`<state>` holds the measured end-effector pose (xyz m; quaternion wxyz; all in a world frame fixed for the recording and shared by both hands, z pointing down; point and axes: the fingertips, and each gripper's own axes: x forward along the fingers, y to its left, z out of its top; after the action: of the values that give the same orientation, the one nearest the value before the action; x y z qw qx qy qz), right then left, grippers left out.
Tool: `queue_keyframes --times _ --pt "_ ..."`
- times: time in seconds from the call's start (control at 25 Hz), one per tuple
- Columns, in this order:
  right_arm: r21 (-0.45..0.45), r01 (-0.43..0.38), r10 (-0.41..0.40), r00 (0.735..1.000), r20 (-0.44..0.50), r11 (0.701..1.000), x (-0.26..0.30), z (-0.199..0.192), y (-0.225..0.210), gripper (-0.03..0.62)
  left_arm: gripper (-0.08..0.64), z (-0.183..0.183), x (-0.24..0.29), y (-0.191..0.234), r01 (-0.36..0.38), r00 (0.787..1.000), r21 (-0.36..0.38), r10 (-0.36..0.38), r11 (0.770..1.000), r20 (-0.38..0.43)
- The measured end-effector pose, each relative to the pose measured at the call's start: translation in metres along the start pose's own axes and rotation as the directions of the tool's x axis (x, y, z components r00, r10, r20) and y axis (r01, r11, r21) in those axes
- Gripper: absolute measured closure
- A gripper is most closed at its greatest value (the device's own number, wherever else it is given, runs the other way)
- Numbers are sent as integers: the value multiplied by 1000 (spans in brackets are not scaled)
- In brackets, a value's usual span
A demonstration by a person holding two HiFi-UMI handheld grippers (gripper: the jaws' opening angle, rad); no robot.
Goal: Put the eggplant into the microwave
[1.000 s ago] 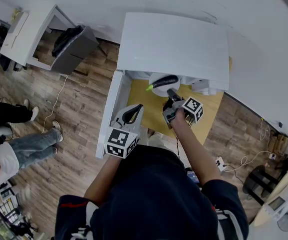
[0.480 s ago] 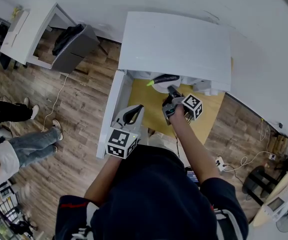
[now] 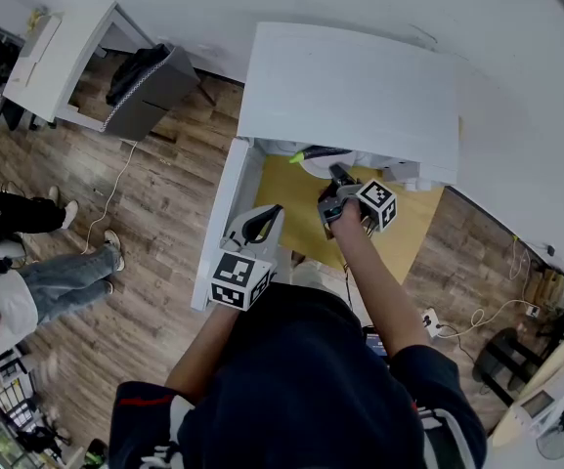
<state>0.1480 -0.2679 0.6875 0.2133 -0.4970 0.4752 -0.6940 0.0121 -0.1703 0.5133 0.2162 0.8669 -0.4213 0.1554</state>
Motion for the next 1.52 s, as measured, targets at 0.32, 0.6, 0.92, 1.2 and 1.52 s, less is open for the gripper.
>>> queue_keyframes --times 0.32,0.6,0.92,1.2,1.52 --pt "-20 9 -9 1000 1 1000 10 2 4 569 543 -1 3 0 5 1000 -1 -5 1000 -5" --pt "-24 9 -9 1000 3 1000 14 3 5 569 543 -1 5 1 3 1000 -6 -3 1000 -4" --pt "-38 -7 7 1000 3 999 18 5 9 568 543 -1 5 1 0 1000 -5 0 1000 -8" --pt "-42 -7 7 1000 -12 999 18 3 8 563 543 -1 5 1 -1 1000 -2 1 1000 -8" --pt "-39 -46 45 998 -40 998 20 -3 16 493 543 -1 4 2 -6 1000 -1 6 1000 -9"
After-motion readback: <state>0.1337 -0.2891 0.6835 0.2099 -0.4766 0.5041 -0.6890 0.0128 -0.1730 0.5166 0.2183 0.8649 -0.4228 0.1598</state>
